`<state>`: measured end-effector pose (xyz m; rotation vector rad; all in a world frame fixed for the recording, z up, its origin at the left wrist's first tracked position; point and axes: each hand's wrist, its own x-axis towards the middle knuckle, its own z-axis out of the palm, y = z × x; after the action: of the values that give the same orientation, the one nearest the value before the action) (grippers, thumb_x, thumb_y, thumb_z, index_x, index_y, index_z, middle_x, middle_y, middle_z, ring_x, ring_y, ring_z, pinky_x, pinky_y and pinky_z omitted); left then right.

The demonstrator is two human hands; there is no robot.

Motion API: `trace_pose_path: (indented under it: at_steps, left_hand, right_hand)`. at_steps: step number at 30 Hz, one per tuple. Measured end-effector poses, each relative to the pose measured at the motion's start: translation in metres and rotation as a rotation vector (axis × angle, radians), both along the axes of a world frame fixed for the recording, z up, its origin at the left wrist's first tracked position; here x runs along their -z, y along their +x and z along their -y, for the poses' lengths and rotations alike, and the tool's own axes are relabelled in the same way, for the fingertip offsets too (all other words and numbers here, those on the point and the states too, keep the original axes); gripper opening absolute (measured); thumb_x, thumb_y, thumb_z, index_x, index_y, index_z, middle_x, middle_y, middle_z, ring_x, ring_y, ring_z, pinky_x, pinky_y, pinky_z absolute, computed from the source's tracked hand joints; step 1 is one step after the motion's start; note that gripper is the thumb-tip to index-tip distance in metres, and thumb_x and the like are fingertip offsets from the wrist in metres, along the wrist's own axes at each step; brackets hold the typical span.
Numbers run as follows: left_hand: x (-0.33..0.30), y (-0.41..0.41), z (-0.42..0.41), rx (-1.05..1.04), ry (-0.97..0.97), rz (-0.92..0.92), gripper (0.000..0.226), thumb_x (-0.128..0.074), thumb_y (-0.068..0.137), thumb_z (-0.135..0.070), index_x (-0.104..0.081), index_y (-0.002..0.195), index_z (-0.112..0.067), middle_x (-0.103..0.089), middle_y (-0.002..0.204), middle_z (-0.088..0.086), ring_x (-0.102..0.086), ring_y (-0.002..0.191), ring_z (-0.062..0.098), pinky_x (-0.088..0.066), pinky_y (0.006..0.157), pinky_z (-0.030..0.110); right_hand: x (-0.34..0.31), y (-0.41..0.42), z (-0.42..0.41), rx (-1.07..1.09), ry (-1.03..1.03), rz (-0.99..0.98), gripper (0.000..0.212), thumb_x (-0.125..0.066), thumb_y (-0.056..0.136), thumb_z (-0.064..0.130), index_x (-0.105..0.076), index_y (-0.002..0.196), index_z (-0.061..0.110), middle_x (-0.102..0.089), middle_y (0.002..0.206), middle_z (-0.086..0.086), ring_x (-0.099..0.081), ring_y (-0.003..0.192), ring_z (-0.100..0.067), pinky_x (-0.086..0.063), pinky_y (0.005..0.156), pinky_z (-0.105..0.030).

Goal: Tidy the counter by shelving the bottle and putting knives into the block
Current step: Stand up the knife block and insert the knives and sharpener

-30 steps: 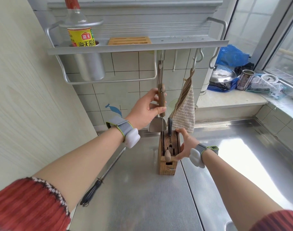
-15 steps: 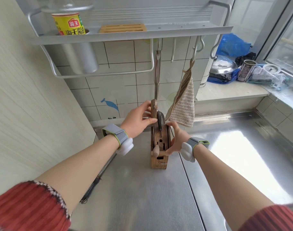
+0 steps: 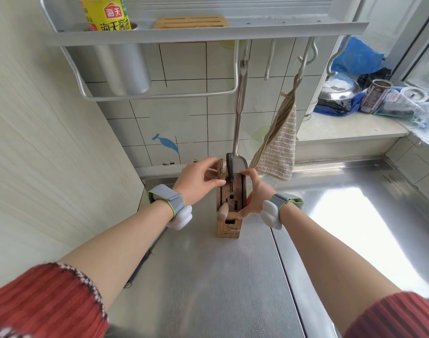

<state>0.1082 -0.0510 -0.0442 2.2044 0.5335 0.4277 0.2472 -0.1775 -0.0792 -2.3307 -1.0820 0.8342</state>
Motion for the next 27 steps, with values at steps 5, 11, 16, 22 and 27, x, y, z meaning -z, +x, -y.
trace_pose_path:
  at_steps: [5, 11, 16, 22, 27]
  left_hand:
    - [0.014, -0.013, -0.016, -0.017, -0.066, -0.032, 0.046, -0.074, 0.077, -0.002, -0.058, 0.117, -0.018, -0.066, 0.103, 0.0, -0.068, 0.096, 0.016, -0.053, 0.09, 0.028]
    - [0.072, -0.057, -0.038, -0.232, -0.051, -0.253, 0.04, -0.073, 0.077, -0.007, -0.059, 0.114, -0.018, -0.065, 0.096, 0.0, -0.068, 0.084, 0.022, -0.053, 0.089, 0.037]
    - [0.122, -0.107, -0.048, -0.3, 0.06, -0.57, 0.039, -0.067, 0.081, -0.009, -0.057, 0.119, -0.012, -0.069, 0.108, 0.01, -0.064, 0.099, 0.029, -0.044, 0.083, 0.03]
    - [0.165, -0.151, -0.049, -0.363, 0.091, -0.931, 0.043, -0.057, 0.084, -0.008, -0.046, 0.125, -0.008, -0.065, 0.109, 0.015, -0.063, 0.101, 0.034, -0.049, 0.082, 0.035]
    - [0.176, -0.161, -0.036, -0.417, 0.152, -0.964, 0.026, -0.045, 0.085, -0.003, -0.041, 0.11, -0.008, -0.061, 0.095, 0.017, -0.063, 0.089, 0.035, -0.043, 0.067, 0.033]
  right_hand:
    - [0.0, 0.0, 0.002, 0.006, 0.033, -0.035, 0.105, -0.087, 0.054, 0.009, -0.021, 0.133, 0.029, -0.068, 0.082, -0.012, -0.062, 0.064, -0.017, -0.05, 0.056, -0.024]
    - [0.005, -0.001, 0.003, 0.024, 0.032, -0.062, 0.107, -0.088, 0.052, 0.011, -0.021, 0.133, 0.034, -0.068, 0.082, -0.015, -0.063, 0.066, -0.02, -0.051, 0.061, -0.03]
    - [-0.001, -0.004, -0.001, 0.04, 0.012, -0.02, 0.114, -0.089, 0.046, 0.022, -0.02, 0.136, 0.029, -0.061, 0.084, -0.009, -0.06, 0.072, -0.022, -0.048, 0.065, -0.032]
    - [-0.009, -0.011, 0.0, 0.057, -0.01, -0.034, 0.117, -0.087, 0.047, 0.025, -0.016, 0.141, 0.025, -0.06, 0.088, -0.006, -0.058, 0.071, -0.017, -0.043, 0.063, -0.024]
    - [-0.014, -0.014, 0.0, 0.061, -0.038, -0.046, 0.115, -0.088, 0.055, 0.017, -0.013, 0.142, 0.024, -0.062, 0.081, -0.008, -0.056, 0.065, -0.015, -0.041, 0.058, -0.022]
